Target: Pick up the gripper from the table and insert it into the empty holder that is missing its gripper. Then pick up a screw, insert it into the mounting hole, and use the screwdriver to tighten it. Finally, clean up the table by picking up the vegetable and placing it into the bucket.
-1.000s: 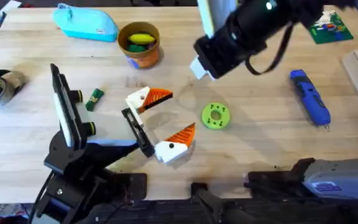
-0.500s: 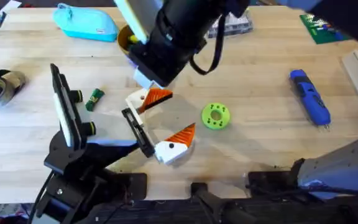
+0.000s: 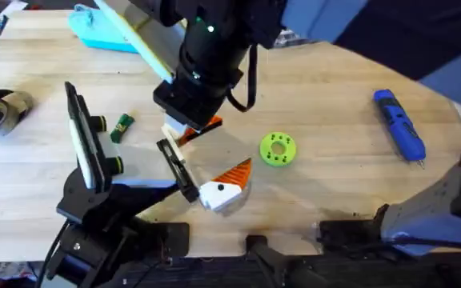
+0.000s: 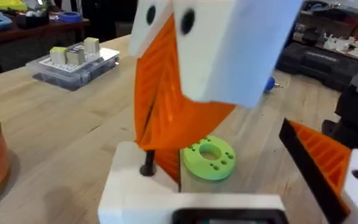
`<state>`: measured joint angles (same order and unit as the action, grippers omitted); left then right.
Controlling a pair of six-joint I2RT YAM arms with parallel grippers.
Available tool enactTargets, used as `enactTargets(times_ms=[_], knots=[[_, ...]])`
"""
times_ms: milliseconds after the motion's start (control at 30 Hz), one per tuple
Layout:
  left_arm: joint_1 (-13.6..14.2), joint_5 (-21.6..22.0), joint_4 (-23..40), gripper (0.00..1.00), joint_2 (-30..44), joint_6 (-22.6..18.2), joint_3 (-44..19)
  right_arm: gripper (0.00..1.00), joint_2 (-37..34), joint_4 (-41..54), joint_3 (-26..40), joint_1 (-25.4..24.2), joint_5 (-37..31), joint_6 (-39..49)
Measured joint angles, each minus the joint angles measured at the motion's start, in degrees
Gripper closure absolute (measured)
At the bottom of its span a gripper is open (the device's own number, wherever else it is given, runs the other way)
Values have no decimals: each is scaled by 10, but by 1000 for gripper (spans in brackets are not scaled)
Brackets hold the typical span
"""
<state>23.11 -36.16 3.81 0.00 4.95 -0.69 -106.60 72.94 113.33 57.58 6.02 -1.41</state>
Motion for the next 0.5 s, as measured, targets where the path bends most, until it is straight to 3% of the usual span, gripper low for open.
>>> enactTargets(times_ms=[500], knots=[[0, 0, 0, 16, 0, 0, 0, 995, -2, 4, 0, 0, 0, 4]])
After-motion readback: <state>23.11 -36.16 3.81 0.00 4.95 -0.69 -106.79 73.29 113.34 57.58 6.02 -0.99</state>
